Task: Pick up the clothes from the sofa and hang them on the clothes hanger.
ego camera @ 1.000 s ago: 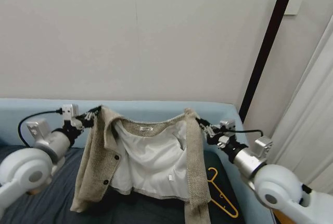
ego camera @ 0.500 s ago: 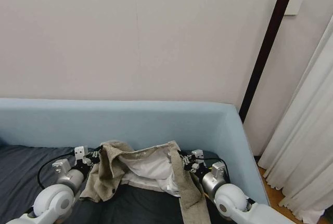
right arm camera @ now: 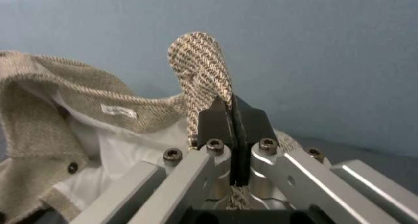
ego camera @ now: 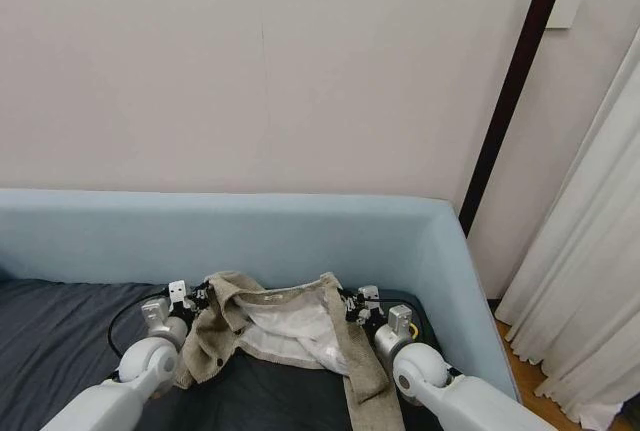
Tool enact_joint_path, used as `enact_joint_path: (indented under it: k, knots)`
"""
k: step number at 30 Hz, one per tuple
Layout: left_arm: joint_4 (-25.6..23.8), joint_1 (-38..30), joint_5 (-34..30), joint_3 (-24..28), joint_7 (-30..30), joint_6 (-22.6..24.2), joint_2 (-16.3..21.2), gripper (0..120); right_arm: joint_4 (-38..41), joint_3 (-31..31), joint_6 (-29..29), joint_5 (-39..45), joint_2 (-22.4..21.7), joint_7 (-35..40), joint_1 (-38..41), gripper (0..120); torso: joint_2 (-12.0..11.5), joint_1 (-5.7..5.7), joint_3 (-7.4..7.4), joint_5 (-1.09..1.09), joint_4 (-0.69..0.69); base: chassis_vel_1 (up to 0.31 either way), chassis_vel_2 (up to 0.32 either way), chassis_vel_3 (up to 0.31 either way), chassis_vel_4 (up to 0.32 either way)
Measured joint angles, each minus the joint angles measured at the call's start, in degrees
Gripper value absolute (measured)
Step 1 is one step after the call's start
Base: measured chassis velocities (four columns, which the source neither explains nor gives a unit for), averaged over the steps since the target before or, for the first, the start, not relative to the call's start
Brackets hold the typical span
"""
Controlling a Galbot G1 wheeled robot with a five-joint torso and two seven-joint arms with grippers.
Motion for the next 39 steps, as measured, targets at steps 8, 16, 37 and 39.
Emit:
enact_joint_path:
  k: [8, 16, 37, 39]
  knots:
    - [3.1, -3.3, 5.5, 2.0, 0.2, 0.1, 0.1, 30, -4.7, 0.0, 0.2, -0.6, 1.6, -0.6, 1.4, 6, 0.0, 0.0, 0.0, -0.01, 0.0, 0.0, 0.0, 0.0, 0.0]
    - [1.7, -1.3, 12.2, 1.2, -0.1, -0.4, 3.1, 62, -6.3, -0.2, 0.5, -2.5, 2.2, -0.7, 2.0, 36, 0.0, 0.0, 0.0, -0.01, 0.01, 0.0, 0.0, 0.0, 0.0]
    - [-15.6, 12.8, 22.1, 0.7, -2.5, -6.9, 4.5, 100, 4.5, 5.1, 1.2, -5.3, -5.1, 0.2, -4.9, 100, 0.0, -0.01, -0.02, 0.01, 0.0, 0.0, 0.0, 0.0, 0.0]
    - [-15.7, 12.1, 22.1, 3.3, -3.4, -6.3, 3.3, 100, 5.4, 5.6, 1.2, -5.3, -5.9, 0.3, -5.7, 100, 0.0, -0.01, -0.01, 0.0, 0.0, 0.0, 0.0, 0.0, 0.0]
